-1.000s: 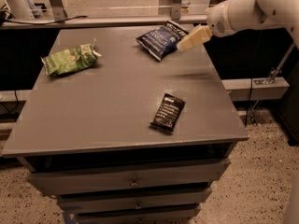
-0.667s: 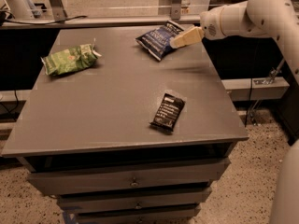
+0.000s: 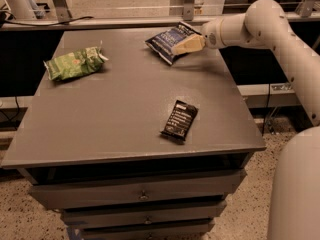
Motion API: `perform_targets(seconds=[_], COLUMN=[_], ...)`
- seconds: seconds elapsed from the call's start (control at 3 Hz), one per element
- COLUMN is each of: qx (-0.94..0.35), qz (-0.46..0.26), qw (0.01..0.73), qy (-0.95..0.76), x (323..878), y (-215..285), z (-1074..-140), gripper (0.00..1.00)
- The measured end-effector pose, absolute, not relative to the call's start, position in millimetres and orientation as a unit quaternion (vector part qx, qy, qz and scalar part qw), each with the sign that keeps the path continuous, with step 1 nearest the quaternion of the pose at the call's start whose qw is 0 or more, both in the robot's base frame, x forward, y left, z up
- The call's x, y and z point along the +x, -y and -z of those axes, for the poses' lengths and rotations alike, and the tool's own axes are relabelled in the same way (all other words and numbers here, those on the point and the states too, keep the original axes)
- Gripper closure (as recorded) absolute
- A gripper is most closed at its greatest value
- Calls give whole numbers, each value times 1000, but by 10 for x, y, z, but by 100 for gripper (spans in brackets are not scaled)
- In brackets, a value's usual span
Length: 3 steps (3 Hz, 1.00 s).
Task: Pick blue chip bag
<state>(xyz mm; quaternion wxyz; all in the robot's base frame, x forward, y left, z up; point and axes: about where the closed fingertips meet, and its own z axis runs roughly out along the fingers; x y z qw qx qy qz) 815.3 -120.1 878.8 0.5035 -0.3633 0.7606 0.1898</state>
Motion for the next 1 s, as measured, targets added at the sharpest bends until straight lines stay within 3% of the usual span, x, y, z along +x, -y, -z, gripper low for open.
perform_targets(seconds=[0.33, 1.0], qx=[-358, -355], qz=[-197, -201], qw=[498, 483], qy=[-765, -775], x=[8240, 8264], y=[1092, 963], z=[-8681, -8486], gripper=[15, 62])
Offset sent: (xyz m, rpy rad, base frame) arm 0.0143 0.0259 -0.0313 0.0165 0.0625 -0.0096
